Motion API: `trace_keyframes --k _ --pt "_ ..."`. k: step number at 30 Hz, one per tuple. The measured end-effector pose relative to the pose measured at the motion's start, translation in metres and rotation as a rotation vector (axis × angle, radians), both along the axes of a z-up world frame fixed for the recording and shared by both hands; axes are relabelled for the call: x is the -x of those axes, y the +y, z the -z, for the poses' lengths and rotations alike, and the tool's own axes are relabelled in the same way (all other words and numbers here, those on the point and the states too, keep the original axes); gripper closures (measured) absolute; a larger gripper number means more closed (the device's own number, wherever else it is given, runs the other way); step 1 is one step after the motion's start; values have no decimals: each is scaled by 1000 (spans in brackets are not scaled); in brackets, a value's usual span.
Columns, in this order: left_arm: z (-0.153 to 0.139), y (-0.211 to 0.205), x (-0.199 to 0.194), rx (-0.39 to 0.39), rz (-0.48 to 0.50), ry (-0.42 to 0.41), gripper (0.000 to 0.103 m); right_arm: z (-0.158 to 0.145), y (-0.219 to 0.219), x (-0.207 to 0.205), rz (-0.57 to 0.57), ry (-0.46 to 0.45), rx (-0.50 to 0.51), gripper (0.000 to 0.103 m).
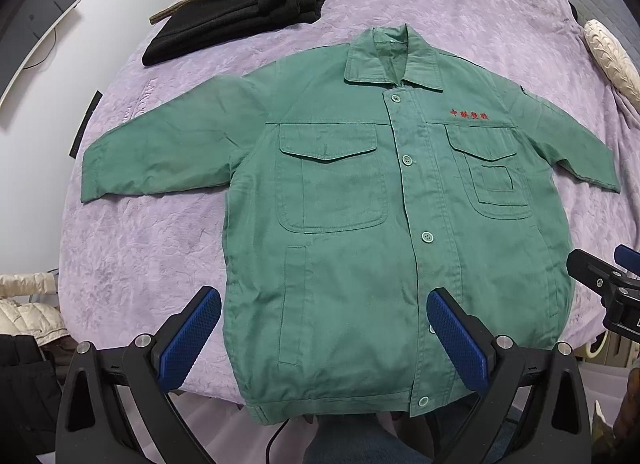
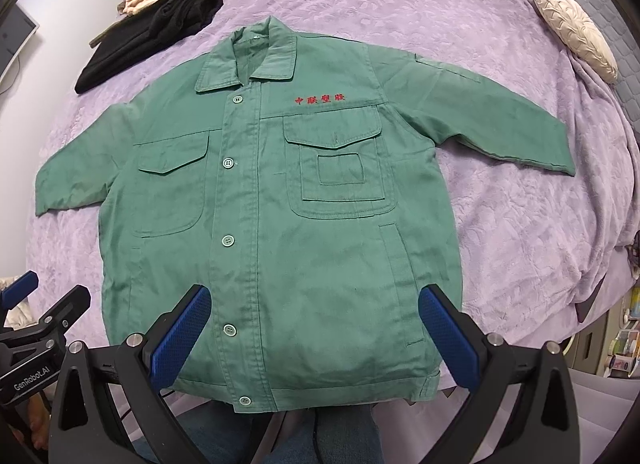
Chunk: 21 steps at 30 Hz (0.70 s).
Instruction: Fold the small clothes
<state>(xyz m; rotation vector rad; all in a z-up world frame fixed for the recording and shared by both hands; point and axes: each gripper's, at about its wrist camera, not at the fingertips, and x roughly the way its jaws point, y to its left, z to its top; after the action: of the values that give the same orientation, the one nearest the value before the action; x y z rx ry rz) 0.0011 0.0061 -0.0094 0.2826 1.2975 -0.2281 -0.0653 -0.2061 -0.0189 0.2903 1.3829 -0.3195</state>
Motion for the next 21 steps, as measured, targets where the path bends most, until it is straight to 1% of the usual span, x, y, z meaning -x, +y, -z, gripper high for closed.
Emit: trace_keyframes --k 21 --pt "0 -1 0 -2 -2 0 0 2 2 1 -8 5 6 0"
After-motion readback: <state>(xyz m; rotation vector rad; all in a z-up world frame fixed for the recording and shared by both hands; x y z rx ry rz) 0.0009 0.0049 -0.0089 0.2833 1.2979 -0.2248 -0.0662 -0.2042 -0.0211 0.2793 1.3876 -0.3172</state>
